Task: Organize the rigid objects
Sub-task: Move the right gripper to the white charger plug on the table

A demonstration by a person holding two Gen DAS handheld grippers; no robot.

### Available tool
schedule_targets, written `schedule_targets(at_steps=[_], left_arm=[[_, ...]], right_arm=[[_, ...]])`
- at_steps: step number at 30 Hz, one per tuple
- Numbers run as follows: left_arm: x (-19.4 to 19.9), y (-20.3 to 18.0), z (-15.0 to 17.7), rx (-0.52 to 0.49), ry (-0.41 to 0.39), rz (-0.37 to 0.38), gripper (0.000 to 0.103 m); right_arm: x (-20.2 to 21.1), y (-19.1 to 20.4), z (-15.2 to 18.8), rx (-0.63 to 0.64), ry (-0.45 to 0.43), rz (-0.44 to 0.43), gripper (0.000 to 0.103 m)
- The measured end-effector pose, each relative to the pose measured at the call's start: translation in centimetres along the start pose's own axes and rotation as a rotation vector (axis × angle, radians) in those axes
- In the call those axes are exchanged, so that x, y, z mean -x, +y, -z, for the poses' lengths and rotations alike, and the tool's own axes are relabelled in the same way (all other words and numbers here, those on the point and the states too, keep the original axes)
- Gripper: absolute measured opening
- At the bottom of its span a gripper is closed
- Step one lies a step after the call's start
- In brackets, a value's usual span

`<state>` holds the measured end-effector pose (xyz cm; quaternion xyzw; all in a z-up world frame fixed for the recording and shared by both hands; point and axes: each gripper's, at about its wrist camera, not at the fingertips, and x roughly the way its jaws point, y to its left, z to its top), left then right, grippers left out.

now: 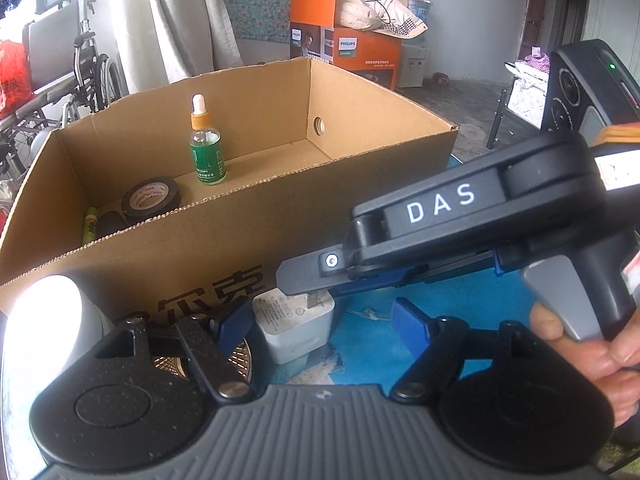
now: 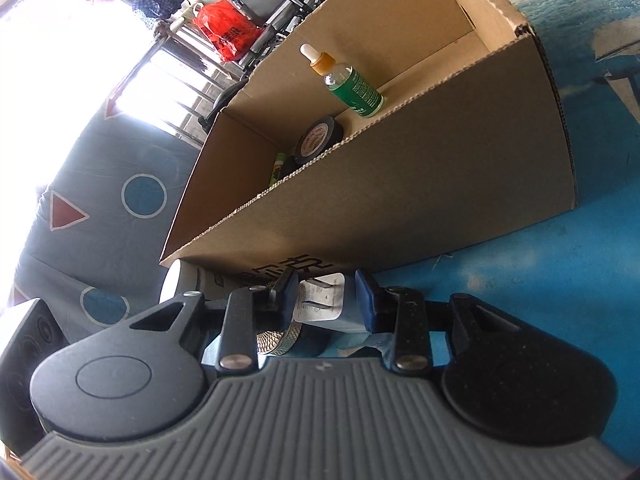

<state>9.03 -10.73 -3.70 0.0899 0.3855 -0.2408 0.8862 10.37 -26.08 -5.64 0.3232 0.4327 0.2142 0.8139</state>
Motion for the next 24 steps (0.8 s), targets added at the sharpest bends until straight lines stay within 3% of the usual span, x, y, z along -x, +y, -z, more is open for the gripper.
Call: schedule_targets(at_steps=[17, 24], left_arm=[[-0.6, -3.8, 0.1, -0.052, 0.000, 0.156, 0.077], [-0.4, -3.9, -0.3, -0.081, -0.043, 0.111, 0.077]], right_arm=[[4.8, -3.0, 0.9, -0.044, -0.080, 0.075, 0.032], [6.3, -3.6, 1.4, -0.030, -0.121, 0.081, 0.032]])
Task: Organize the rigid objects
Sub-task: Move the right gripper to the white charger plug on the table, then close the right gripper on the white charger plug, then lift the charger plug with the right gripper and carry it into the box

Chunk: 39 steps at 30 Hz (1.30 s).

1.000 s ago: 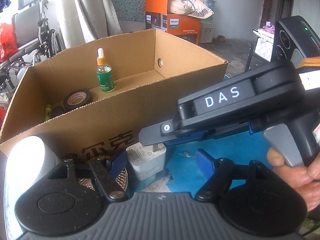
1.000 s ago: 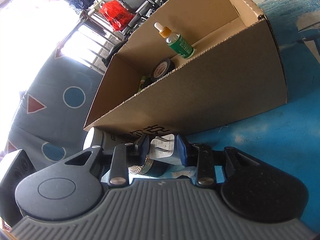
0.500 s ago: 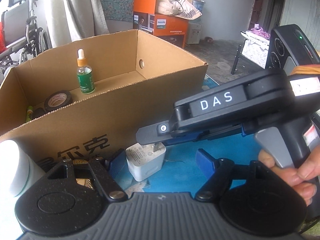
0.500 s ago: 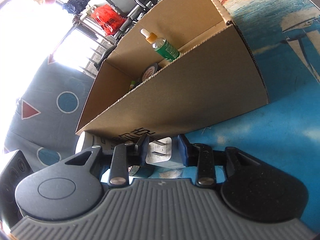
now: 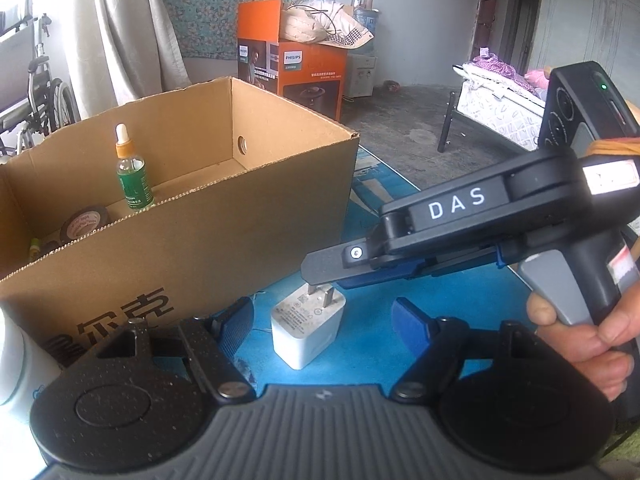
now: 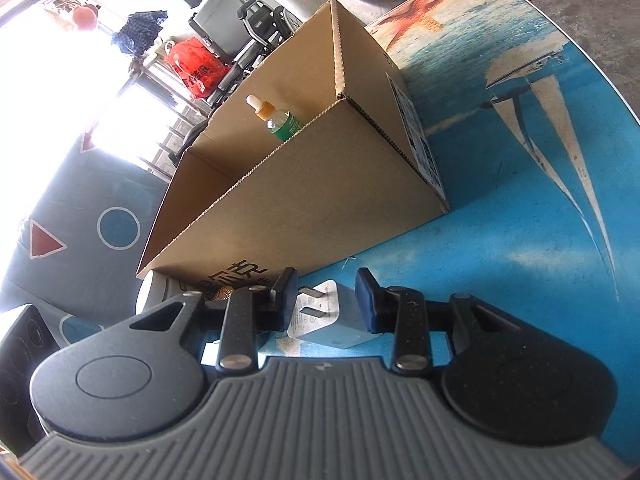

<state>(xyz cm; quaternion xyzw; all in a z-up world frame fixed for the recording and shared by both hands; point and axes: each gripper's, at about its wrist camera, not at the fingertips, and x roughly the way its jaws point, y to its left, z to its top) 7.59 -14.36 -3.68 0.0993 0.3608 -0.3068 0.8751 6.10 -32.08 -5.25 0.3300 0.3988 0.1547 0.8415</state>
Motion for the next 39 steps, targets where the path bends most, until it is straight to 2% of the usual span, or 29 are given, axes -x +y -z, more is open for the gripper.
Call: schedule_targets(at_steps=[6, 16, 26, 33, 39], left_arm=[[-1.9, 0.2, 0.0, -0.028, 0.034, -0.020, 0.075], [-3.3, -0.3, 0.6, -0.070, 0.040, -0.034, 0.045], [-3.5, 0.1, 0.8, -0.057, 0.026, -0.024, 0.044], [-3.2, -0.1, 1.0, -0.035, 0.020, -0.023, 0.044], [-1.8, 0.0, 1.0, -0.028, -0.015, -0.019, 0.044]], right_arm=[[0.3, -0.2, 0.3, 0.017, 0.002, -0.003, 0.032], [-0.7, 1.1, 0.9, 0.141, 0.041, 0.060, 0.032], [-1.2, 0.6, 0.8, 0.133, 0.038, 0.029, 0.033], [-1.0, 0.9, 0.9, 0.136, 0.030, 0.040, 0.031], [-0.1, 1.8, 1.0, 0.149, 0.016, 0.047, 0.031]])
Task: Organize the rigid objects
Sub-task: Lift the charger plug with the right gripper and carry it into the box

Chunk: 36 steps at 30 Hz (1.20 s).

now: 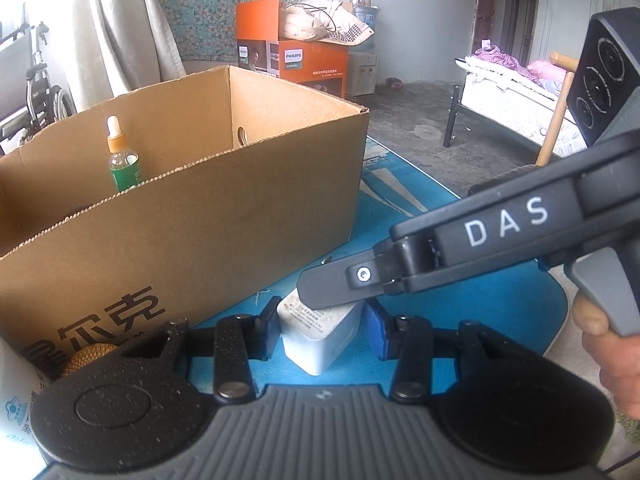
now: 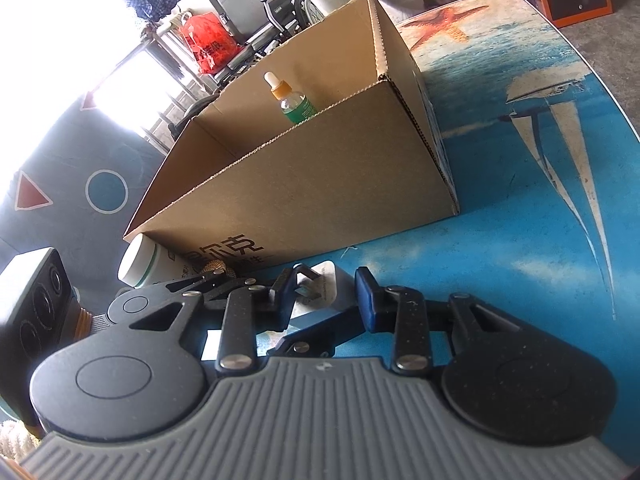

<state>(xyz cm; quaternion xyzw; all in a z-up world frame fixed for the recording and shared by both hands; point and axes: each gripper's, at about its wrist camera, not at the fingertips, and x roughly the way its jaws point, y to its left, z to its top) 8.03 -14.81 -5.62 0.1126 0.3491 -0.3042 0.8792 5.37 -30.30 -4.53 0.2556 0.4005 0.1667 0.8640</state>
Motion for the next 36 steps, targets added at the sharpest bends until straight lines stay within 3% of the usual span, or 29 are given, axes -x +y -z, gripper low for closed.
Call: schedule_targets(at_steps=[9, 16, 21, 27, 36], left_arm=[[6.4, -0.1, -2.7, 0.004, -0.121, -0.072, 0.044], [9.0, 3.2, -8.7, 0.102, -0.209, -0.090, 0.044], [5.7, 6.4, -12.3, 0.186, -0.177, -0.104, 0.044], [-1.0, 10.1, -15.0, 0.323, -0.053, -0.112, 0.044], [-6.8, 14.0, -15.9, 0.404, 0.050, -0.113, 0.044]], right_arm=[[4.1, 5.2, -1.6, 0.114, -0.089, -0.028, 0.031], [5.9, 10.0, -7.8, 0.296, -0.162, -0.062, 0.032], [3.1, 9.9, -14.3, 0.321, -0.102, -0.075, 0.032], [-3.4, 6.6, -20.8, 0.275, 0.034, -0.056, 0.032], [-11.3, 3.9, -24.6, 0.284, 0.136, -0.017, 0.032]])
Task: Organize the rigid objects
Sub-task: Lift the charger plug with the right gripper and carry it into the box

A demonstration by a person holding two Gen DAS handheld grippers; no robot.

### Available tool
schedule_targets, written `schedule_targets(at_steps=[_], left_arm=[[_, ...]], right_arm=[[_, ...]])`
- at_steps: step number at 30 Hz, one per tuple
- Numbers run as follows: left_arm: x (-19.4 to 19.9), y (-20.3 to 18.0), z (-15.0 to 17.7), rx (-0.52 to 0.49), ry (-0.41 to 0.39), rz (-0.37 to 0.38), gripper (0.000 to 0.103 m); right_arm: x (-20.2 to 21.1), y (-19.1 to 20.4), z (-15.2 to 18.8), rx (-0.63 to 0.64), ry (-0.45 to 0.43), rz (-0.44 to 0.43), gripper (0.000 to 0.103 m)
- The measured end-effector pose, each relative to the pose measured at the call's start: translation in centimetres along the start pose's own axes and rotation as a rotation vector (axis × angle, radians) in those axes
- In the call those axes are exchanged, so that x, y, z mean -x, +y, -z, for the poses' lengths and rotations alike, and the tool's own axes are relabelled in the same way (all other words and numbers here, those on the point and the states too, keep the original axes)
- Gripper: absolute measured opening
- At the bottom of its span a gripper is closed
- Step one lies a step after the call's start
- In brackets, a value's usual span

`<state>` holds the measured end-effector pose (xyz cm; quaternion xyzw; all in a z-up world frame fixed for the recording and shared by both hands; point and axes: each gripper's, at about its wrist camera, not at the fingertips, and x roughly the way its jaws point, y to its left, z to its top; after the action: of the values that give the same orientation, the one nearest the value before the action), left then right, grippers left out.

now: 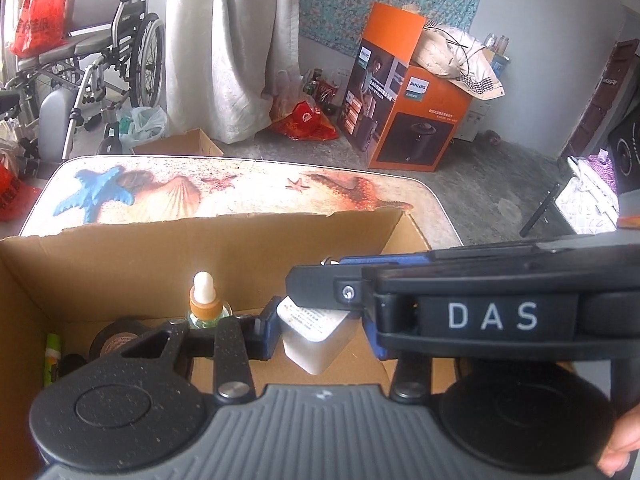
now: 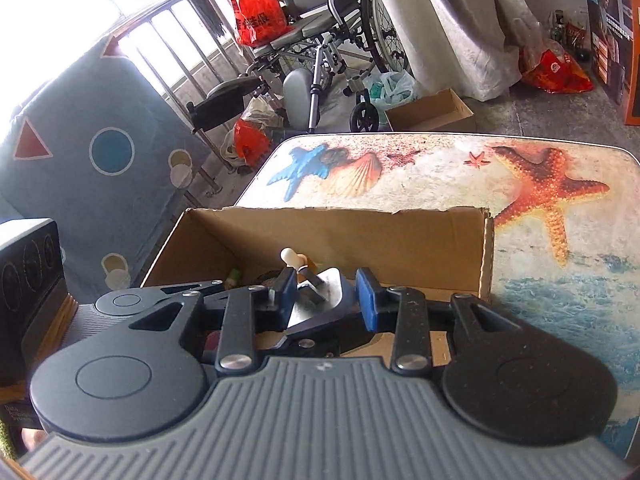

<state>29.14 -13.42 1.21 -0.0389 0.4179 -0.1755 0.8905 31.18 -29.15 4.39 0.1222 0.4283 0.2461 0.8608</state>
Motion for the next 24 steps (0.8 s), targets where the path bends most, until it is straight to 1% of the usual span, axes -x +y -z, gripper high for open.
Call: schedule_targets(at_steps=[3, 9, 12, 18, 20, 24], left_arm=[[-1.2, 0.1, -0.4, -0.001, 0.016, -0.004, 0.044], [-2.7, 0.3, -0.8, 0.013, 0.038, -0.002, 0.043], [-3.3, 0.3, -1.0, 0.029, 0.056, 0.038, 0.035], [-3.4, 0.2, -1.2, 0.039, 0.051, 0.040, 0.035], [-3.2, 0.1, -1.0, 0.034, 0.048, 0.041, 0.038], [-2.5, -0.1, -0.9, 0.031, 0.034, 0.043, 0.047]], right_arm=[[-1.4, -0.5, -0.5, 0.026, 0.014, 0.019, 0.033], [-2.8, -0.7, -0.9, 0.081, 0.037, 0.057, 0.032], [-3.1, -0.6, -1.0, 0.090, 0.041, 0.064, 0.031], [-3.2, -0.8, -1.2, 0.083, 0.036, 0.069, 0.031], [-3.2, -0.7, -1.1, 0.087, 0.037, 0.071, 0.031], [-2.8, -0.4, -0.9, 0.085, 0.029, 0.068, 0.032]])
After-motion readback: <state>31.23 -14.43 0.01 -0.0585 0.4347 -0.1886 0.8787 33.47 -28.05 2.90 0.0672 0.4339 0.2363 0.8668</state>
